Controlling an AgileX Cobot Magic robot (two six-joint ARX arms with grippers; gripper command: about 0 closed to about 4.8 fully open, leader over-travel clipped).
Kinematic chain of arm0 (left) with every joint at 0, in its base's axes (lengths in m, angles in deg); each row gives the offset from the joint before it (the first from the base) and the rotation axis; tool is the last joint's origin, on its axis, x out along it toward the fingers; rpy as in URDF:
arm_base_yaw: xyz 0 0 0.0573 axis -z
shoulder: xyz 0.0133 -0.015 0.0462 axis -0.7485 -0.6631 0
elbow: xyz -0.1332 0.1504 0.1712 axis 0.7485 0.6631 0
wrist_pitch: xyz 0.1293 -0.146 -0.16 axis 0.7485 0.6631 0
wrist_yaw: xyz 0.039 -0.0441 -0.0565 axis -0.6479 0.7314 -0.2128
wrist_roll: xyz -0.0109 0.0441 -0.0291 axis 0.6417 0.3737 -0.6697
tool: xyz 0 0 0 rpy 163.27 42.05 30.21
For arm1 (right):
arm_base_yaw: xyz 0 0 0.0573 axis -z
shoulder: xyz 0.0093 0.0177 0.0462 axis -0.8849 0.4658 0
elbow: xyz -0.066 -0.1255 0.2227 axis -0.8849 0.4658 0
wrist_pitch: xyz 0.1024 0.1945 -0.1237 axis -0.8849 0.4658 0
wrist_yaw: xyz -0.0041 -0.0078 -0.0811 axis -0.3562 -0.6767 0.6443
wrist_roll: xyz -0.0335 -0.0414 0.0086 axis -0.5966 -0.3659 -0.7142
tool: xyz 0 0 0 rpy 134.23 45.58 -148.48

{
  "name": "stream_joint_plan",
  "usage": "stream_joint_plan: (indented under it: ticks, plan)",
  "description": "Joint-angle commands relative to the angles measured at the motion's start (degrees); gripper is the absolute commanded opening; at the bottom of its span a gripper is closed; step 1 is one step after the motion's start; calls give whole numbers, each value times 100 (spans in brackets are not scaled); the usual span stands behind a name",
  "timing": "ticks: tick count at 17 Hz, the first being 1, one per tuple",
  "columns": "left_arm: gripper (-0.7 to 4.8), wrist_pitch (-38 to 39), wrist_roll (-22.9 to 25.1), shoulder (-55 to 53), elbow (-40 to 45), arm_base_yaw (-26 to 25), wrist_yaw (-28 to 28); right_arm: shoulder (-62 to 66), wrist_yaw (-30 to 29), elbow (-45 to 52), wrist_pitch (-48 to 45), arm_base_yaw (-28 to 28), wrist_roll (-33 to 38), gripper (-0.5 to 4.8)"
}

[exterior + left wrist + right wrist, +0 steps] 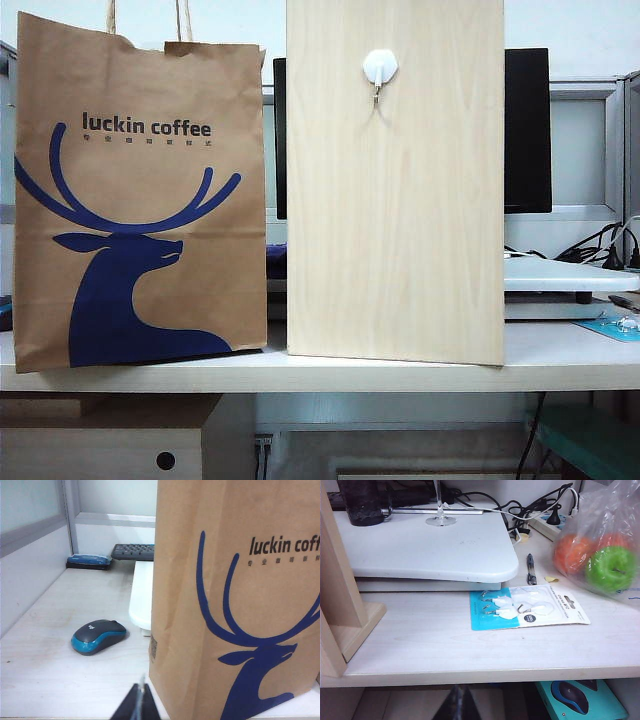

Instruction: Pick up the paper bag and hang it on the hook.

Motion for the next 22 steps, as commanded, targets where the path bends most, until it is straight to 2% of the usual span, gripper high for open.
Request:
stream_joint_plan:
  ticks: [1,4,6,7,8,10,12,14,15,17,20,22]
  plan:
    - [-1,-74,24,0,-7,-7,22,-2,26,42,-188,-2,-15,0]
    - [-1,-74,24,0,-7,-7,22,-2,22,42,-179,-2,-13,0]
    - [-1,-31,-114,0,-7,-7,94,-2,-601,42,-245,-4,404,0]
    - [-1,-35,-151,0,-7,-7,199,-2,-1349,42,-393,-7,1003,0]
    - [-1,-35,-151,0,-7,-7,282,-2,-1808,42,-573,-7,1346,0]
    - [-1,-103,-149,0,-7,0,841,0,-2835,37,-1211,-11,2201,0]
    - [-2,-275,-264,0,-9,0,1309,0,-3274,37,-1707,-15,2483,-1]
    - [-1,-723,-804,0,-9,0,1453,0,-4030,37,-2006,-76,2533,-1]
    - [-2,-1099,-1241,0,-9,22,1478,0,-4087,37,-2044,-260,2632,0]
    - [-5,-1318,-1646,0,-90,76,1488,0,-3956,37,-2079,-520,2601,-1]
    - [-5,-791,-1604,-2,-667,74,1648,0,-3604,37,-2197,-675,2599,0]
    - [-5,-409,-1309,-146,-1303,72,1486,0,-3254,37,-2212,-678,2601,0]
